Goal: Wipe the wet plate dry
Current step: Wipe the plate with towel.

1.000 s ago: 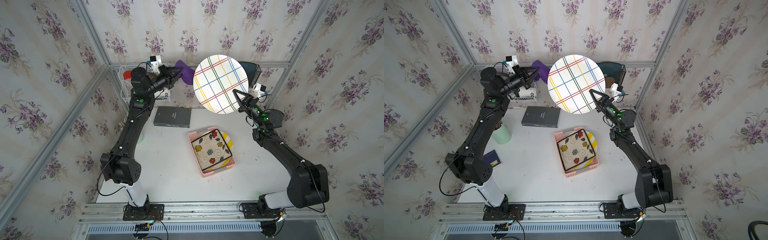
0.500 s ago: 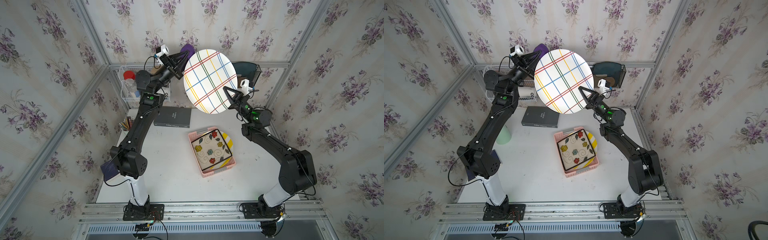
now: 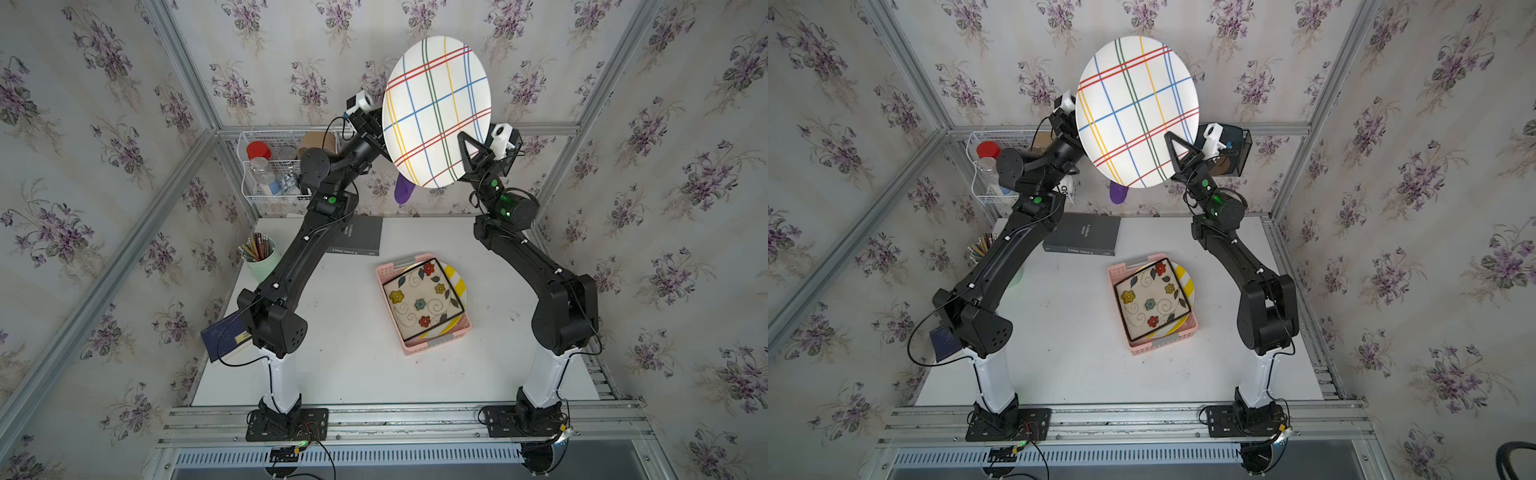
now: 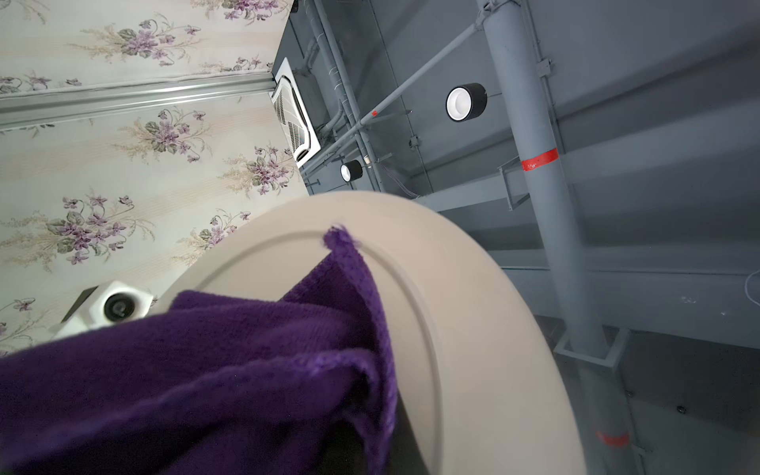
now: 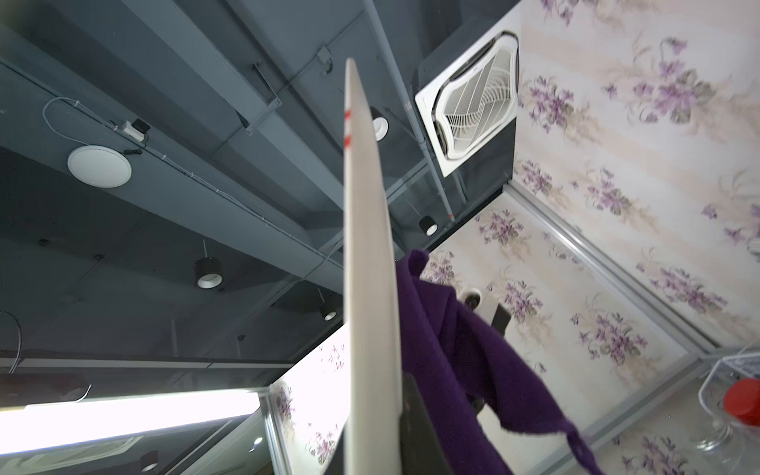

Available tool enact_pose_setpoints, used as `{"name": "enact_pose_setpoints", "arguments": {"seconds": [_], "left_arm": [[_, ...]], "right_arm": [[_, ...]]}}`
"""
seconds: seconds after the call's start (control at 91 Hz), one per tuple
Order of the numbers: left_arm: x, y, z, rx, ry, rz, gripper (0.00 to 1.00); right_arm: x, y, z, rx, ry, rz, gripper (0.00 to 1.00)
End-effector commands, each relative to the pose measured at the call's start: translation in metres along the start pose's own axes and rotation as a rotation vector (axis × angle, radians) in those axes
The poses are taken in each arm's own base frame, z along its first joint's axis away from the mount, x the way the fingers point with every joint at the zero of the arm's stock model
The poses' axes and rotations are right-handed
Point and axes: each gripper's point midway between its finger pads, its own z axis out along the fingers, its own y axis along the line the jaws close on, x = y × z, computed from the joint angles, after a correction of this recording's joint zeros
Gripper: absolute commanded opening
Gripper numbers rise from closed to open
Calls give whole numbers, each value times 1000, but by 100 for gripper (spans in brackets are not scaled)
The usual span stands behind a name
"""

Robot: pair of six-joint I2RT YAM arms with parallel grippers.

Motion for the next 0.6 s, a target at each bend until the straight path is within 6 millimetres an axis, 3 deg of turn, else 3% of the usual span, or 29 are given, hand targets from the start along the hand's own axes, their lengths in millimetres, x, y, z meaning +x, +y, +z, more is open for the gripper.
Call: {"name": "enact_pose_setpoints", "arguments": {"seconds": [0.0,0.088,0.22,0.275,0.352,0.418,0.44,0.593], "left_arm": [[13,-36,-3,113,47,68,0],[9,-47,-3,137,33,82,0],[5,-48,0,145,28,83,0],[5,-45,2,139,33,76,0],[5,-34,4,126,39,54,0],[7,-26,6,116,47,39,0],[9,-25,7,113,50,38,0],[18,-16,7,103,63,17,0]], "right_arm": [[-25,-6,-11,45,-73,-13,0],[-10,-6,-23,76,-34,-2,0],[39,-9,-33,71,10,87,0],[64,-9,-26,52,38,129,0],[82,-6,-9,19,73,133,0],[79,-3,4,-7,72,114,0],[72,-9,8,-10,54,110,0],[25,0,38,-91,27,16,0]]}}
